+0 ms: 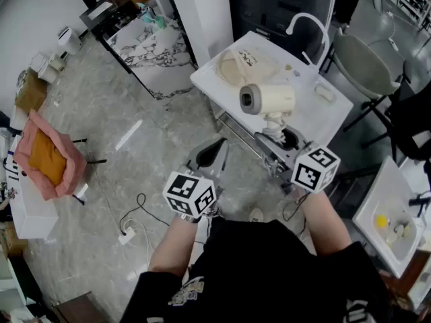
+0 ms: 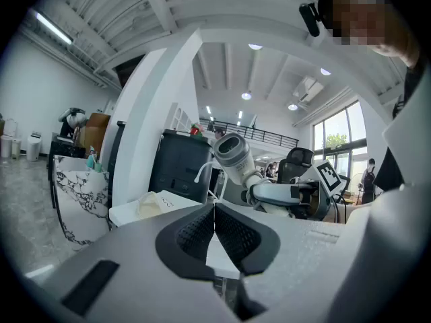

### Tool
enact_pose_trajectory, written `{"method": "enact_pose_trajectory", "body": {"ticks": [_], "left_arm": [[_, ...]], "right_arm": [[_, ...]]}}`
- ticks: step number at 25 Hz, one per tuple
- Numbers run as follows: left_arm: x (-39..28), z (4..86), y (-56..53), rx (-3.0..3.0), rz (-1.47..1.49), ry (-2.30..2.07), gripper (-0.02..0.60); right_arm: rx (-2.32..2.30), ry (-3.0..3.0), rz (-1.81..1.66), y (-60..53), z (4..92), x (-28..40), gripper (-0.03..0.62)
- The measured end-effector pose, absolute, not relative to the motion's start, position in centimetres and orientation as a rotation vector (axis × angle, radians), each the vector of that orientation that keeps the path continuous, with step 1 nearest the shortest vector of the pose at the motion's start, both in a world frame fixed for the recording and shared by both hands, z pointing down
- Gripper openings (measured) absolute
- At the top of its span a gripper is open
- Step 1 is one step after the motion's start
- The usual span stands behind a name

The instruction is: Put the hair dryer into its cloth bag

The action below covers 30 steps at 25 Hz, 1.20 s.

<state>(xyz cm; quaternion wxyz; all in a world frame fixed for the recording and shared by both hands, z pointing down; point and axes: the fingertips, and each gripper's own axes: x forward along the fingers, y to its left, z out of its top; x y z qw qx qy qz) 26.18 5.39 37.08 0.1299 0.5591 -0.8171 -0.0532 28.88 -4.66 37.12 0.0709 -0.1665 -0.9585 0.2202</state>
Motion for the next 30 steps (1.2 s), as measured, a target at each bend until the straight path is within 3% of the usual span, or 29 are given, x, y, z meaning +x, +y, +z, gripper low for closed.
{"method": "enact_pose_trajectory", "body": {"ticks": [16,20,30], "left_arm": [[25.7,37.6,5.8,1.624,-0.142,-2.377,0.011],[25.4,37.8,6.3,1.644,-0.126,-2.347,0.100],[22.4,37.8,8.4,1.672,-0.118,-2.319,0.162]], "right_arm": [[-0.477,-2.890,0.694,-5.0,37.3,28.7,0.242],[-0.434,-2.886,0.698,-5.0,37.5,28.3,0.243],[-0.343,-2.877,0.711,-3.7,37.6,26.1,0.242]]}}
